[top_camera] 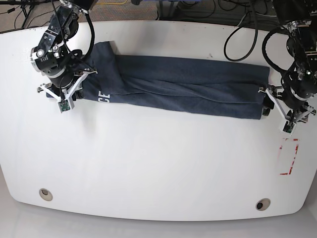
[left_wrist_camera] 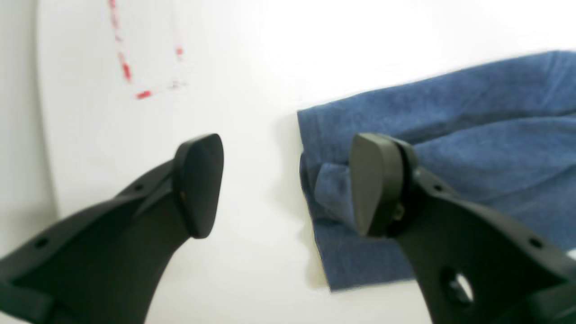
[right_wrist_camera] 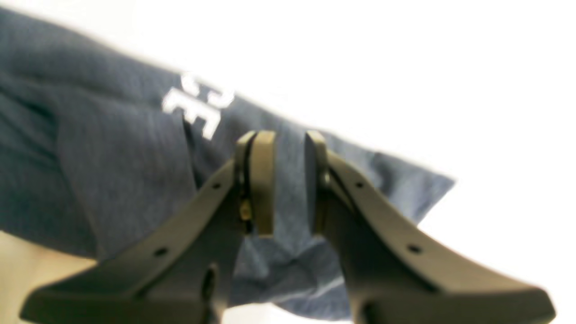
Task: Fold the T-shirt properly
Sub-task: 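Open both grippers and lift them off the folded shirt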
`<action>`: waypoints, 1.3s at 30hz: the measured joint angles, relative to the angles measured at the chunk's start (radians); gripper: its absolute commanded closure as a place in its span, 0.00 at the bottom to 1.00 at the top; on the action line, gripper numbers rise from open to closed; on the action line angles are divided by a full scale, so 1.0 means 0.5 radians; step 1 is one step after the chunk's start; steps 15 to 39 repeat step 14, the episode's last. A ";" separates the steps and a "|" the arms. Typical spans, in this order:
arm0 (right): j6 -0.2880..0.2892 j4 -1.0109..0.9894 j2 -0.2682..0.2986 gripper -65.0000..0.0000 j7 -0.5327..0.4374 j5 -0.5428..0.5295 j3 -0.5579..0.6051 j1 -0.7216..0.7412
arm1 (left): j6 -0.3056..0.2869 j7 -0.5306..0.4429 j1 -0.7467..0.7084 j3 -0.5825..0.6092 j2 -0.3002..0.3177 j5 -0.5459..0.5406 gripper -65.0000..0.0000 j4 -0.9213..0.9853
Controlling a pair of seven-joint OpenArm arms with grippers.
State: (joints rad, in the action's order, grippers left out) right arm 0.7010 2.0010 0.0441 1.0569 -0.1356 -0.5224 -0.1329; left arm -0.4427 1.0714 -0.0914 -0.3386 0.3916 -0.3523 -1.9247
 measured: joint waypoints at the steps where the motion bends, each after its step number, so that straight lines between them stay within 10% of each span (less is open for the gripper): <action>1: 0.000 0.000 0.000 0.84 -0.001 0.002 0.000 0.009 | 0.002 0.010 -0.016 -0.018 -0.001 0.003 0.37 -0.012; 39: 0.000 -0.019 0.005 0.84 0.005 0.011 0.049 0.005 | 0.003 0.027 -0.138 -0.125 -0.093 0.031 0.37 -0.003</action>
